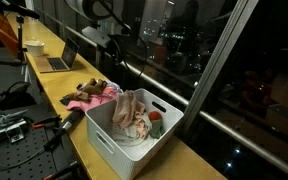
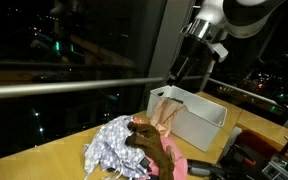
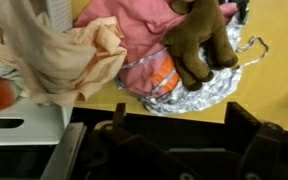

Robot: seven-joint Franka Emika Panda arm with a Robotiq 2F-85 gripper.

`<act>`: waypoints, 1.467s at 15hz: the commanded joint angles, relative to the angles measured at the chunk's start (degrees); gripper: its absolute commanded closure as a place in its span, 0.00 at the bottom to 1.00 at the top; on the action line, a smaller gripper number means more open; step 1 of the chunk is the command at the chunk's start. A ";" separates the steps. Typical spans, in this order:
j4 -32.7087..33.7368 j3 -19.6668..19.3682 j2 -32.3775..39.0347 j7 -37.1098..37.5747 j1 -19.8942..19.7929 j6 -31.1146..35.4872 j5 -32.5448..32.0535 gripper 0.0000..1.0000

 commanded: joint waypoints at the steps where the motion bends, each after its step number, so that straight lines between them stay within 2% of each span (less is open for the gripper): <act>1: -2.82 -2.60 -0.48 -1.05 -1.72 2.71 -4.27 0.00; 6: -5.07 -6.33 0.80 -1.64 -4.86 7.25 -9.45 0.00; 12: -3.22 -9.60 5.07 -4.33 -8.46 12.45 -11.74 0.00; 16: 0.69 -10.87 9.54 -6.07 -10.28 14.79 -12.80 0.00; 22: 9.78 -10.45 19.38 -6.28 -11.05 15.21 -12.03 0.00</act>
